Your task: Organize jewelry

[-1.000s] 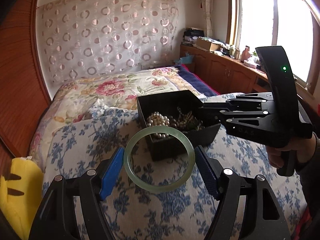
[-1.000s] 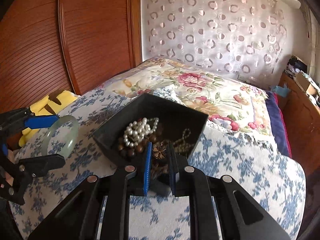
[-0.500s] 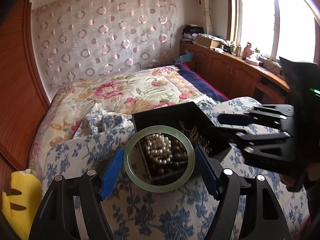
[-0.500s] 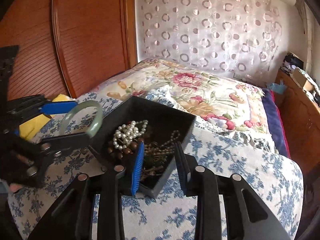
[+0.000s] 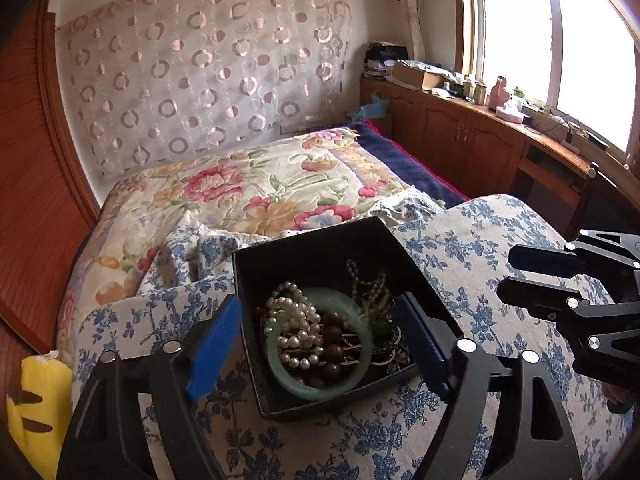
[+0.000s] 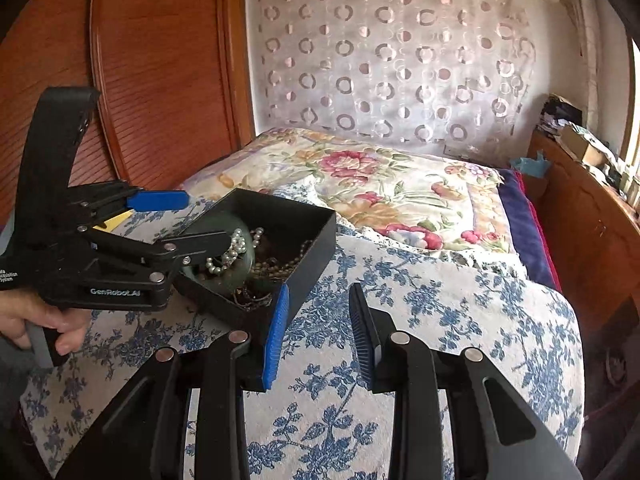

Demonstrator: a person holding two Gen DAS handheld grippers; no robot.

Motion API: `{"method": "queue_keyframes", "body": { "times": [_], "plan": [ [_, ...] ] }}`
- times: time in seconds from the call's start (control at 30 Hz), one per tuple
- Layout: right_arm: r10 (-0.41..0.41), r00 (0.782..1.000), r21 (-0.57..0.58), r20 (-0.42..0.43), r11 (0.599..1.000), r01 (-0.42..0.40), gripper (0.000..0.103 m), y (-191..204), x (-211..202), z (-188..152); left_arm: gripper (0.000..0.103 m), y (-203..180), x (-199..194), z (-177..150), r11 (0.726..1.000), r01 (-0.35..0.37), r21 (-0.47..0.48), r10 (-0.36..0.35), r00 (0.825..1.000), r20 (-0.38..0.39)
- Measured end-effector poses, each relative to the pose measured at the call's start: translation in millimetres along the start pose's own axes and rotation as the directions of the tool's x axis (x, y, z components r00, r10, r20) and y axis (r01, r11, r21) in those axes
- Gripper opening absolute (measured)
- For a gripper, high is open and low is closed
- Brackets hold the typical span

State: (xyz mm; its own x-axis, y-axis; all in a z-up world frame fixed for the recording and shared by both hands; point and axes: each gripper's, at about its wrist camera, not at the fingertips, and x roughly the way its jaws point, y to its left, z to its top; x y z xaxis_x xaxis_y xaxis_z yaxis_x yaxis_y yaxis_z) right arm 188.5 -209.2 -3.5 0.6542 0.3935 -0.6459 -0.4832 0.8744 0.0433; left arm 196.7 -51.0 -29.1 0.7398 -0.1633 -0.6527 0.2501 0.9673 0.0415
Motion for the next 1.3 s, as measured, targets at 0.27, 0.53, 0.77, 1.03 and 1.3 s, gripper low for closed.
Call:
{"method": "queue_keyframes", "body": {
  "times": [0.27,0.53,0.77,1.03,1.3],
  "plan": [
    [-0.033,0.998,0.042,0.051,0.999,0.031,0.039,4.7,-19.3,-11.2,0.088,0.5,-28.1,-12.4,0.999,-0.015,-0.028,0.016,0.999,0.035],
    [-0.073,0.991,0.083,0.111,0.994,0.064,0.073,14.3,-46.0,-13.5,0.095,2.8,-63.2,-35.7,0.997,-0.017,-0.071,0.022,0.997,0.073],
    [-0.104,0.981,0.099,0.162,0.991,0.089,0.091,24.1,-68.3,-16.0,0.095,4.1,-100.2,-49.1,0.993,-0.054,-0.103,0.068,0.989,0.133],
    [-0.128,0.972,0.122,0.197,0.987,0.105,0.100,36.6,-86.8,-19.7,0.095,7.6,-121.8,-53.6,0.988,-0.071,-0.135,0.089,0.987,0.134],
    [-0.132,0.966,0.156,0.223,0.983,0.098,0.100,46.3,-109.1,-30.6,0.095,13.6,-147.8,-68.1,0.975,-0.138,-0.175,0.165,0.975,0.146]
  ]
}}
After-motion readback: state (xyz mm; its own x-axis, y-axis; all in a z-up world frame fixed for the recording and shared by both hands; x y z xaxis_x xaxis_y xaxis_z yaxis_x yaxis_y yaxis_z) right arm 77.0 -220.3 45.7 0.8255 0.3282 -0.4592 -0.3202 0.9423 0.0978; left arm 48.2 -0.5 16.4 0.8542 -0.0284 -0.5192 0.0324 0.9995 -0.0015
